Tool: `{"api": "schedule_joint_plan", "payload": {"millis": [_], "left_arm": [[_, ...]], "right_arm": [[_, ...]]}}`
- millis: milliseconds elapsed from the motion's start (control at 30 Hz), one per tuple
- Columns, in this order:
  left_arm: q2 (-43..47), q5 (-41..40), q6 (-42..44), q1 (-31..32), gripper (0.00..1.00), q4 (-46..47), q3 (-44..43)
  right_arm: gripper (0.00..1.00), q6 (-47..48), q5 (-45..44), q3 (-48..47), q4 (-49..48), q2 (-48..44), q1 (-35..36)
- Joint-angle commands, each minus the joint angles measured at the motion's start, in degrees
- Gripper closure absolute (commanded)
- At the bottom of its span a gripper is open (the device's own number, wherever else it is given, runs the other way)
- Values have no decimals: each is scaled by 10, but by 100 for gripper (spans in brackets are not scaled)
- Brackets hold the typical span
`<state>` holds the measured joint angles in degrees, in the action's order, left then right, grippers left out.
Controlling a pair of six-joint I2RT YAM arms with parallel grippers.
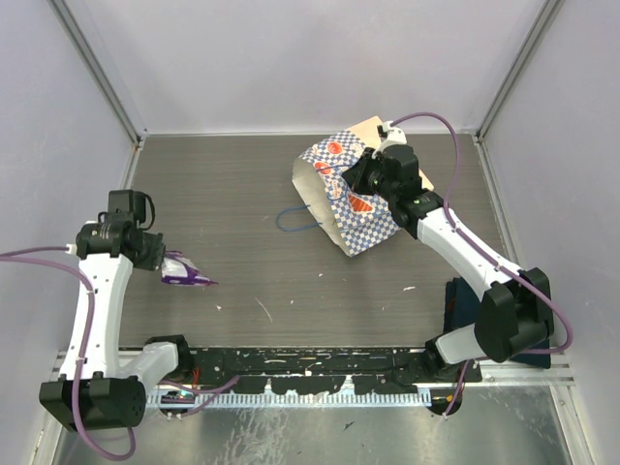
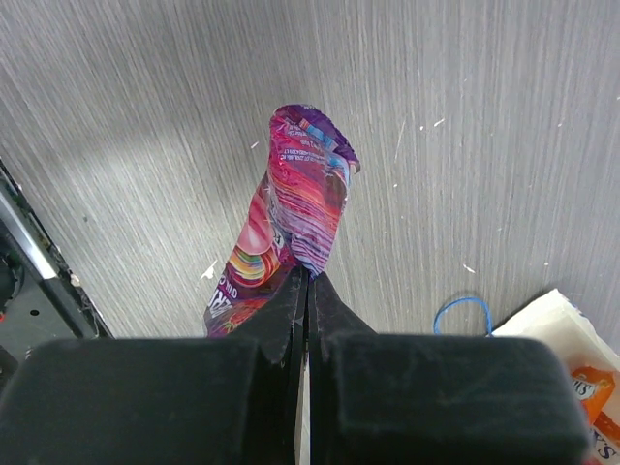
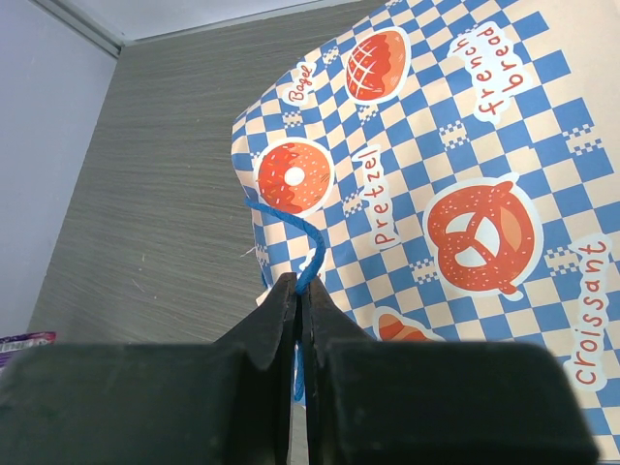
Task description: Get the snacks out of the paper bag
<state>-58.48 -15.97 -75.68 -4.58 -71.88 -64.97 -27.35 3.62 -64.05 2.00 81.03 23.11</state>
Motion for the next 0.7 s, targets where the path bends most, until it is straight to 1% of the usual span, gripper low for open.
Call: {"api": "schedule_joint_plan", "payload": {"millis": [0, 167, 233, 400, 600, 667], "left_arm": [[12, -56, -7, 7, 100, -18, -50], [5, -143, -9, 26, 100, -43, -55], [-6, -165, -9, 29, 100, -48, -46], [-55, -154, 3, 44, 100, -13, -19], [-137, -167, -12, 72, 100, -11, -43], [-179, -171, -16, 73, 100, -13, -59]], "right_arm": [[99, 0, -18, -8, -29, -13, -3], [99, -1, -17, -9, -25, -11, -3], [99, -2, -17, -10, -23, -9, -3], [99, -5, -21, -12, -22, -9, -3], [99, -8, -47, -14, -7, -10, -3], [99, -8, -51, -14, -5, -10, -3]]}}
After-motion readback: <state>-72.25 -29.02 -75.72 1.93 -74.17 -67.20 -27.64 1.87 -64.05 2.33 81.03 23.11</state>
